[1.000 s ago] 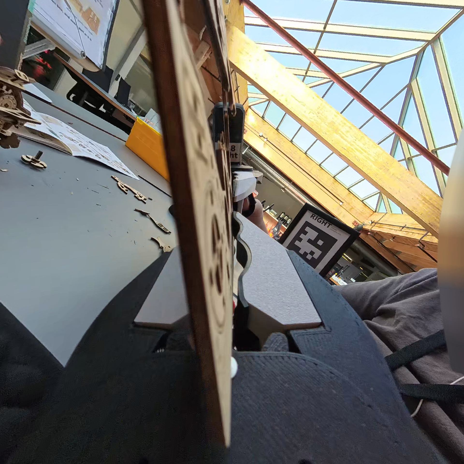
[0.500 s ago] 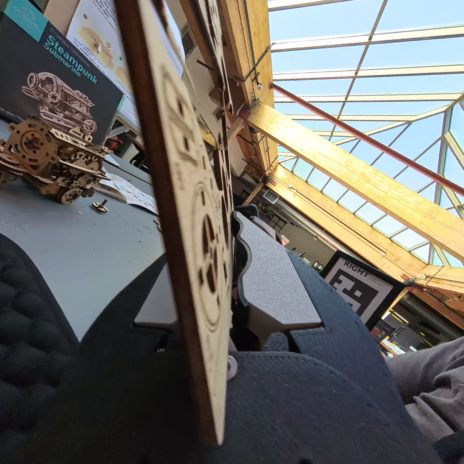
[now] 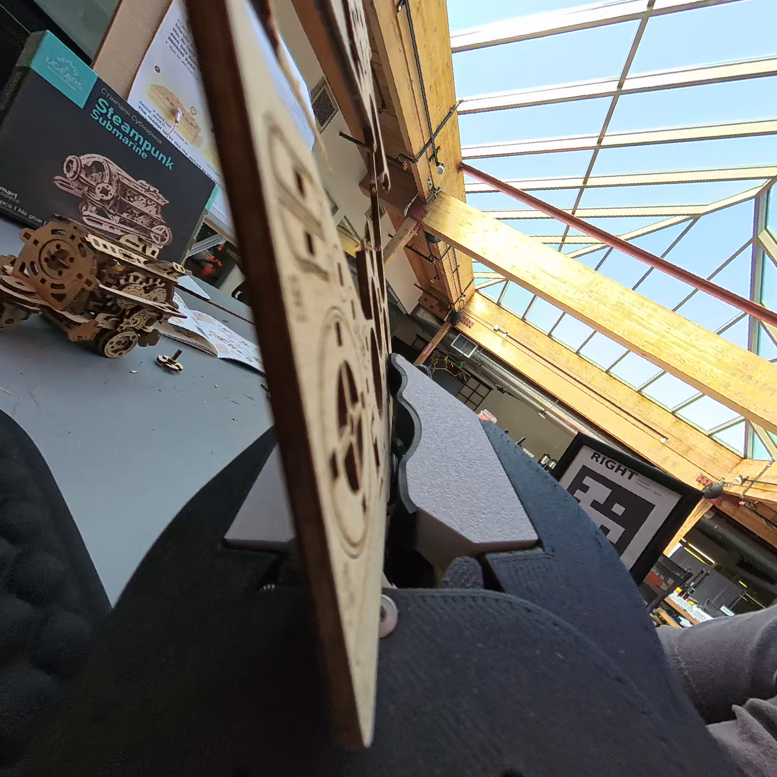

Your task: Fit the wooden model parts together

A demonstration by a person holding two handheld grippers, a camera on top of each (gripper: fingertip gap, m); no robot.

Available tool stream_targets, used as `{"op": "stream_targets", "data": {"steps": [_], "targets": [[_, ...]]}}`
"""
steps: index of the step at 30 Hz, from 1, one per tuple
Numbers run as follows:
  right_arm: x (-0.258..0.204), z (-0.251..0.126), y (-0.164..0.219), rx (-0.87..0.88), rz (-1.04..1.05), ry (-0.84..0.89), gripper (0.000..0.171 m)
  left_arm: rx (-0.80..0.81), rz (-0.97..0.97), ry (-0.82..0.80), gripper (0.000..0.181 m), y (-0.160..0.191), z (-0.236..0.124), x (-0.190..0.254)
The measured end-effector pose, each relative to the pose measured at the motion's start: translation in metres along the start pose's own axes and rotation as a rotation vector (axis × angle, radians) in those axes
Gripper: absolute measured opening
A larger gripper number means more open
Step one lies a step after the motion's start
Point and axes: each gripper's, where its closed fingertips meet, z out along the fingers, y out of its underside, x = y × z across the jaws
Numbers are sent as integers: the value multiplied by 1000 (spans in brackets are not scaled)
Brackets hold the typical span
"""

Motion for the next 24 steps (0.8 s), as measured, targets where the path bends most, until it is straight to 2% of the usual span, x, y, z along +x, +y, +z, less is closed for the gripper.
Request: {"op": "stream_targets", "data": {"steps": [5, 18, 21, 24], "targets": [[4, 0, 1, 30, 29, -5, 2, 6, 2, -24, 0, 1, -1, -3], [14, 0, 5, -8, -127, 97, 4, 53, -19, -60, 0, 4, -5, -12], [6, 2, 3, 20, -76, 19, 4, 63, 14, -24, 0, 1, -4, -6], [2, 0, -1, 137, 42, -45, 4, 94, 116, -39, 0, -2, -1, 0]]}}
